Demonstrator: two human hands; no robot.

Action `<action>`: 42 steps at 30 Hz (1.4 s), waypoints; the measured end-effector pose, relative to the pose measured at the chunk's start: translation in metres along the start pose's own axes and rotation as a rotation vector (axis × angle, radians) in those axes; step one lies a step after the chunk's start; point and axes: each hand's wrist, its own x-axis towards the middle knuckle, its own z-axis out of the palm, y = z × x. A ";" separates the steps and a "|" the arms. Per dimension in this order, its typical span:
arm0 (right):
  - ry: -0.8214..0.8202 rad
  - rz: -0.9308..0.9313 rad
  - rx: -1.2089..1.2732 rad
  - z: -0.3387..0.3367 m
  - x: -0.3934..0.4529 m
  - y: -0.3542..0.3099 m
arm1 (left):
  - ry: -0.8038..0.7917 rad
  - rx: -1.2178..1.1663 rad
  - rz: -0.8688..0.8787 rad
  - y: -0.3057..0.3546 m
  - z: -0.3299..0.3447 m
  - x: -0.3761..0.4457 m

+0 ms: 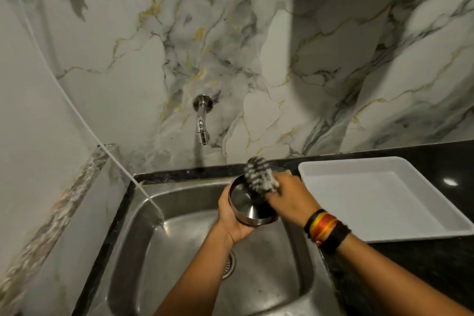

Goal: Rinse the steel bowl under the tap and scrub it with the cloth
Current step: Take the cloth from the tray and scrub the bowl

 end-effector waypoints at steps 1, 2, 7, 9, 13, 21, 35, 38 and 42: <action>-0.054 -0.024 -0.100 0.007 -0.001 -0.004 | -0.022 0.026 -0.029 -0.001 0.003 0.000; -0.083 -0.041 -0.159 0.014 -0.002 -0.007 | -0.044 0.051 -0.055 -0.002 0.007 0.001; -0.166 -0.135 -0.076 0.021 0.001 -0.013 | -0.071 0.104 -0.083 -0.002 0.002 -0.004; -0.276 -0.212 -0.024 0.021 -0.001 -0.008 | -0.090 0.141 -0.041 0.008 0.000 -0.008; -0.472 -0.456 -0.172 0.011 -0.007 0.012 | -0.144 0.312 -0.040 0.026 -0.008 -0.012; -0.414 -0.789 -0.774 0.004 0.006 0.043 | -0.078 0.395 -0.203 0.030 -0.010 -0.012; -0.133 0.058 0.483 0.026 -0.026 0.016 | 0.001 0.044 -0.020 0.009 0.000 -0.015; 0.220 0.100 0.799 0.005 -0.012 0.026 | 0.089 -0.120 0.106 0.009 0.010 -0.011; 0.425 0.096 0.860 -0.011 -0.008 0.039 | 0.092 -0.344 0.152 0.017 0.033 -0.014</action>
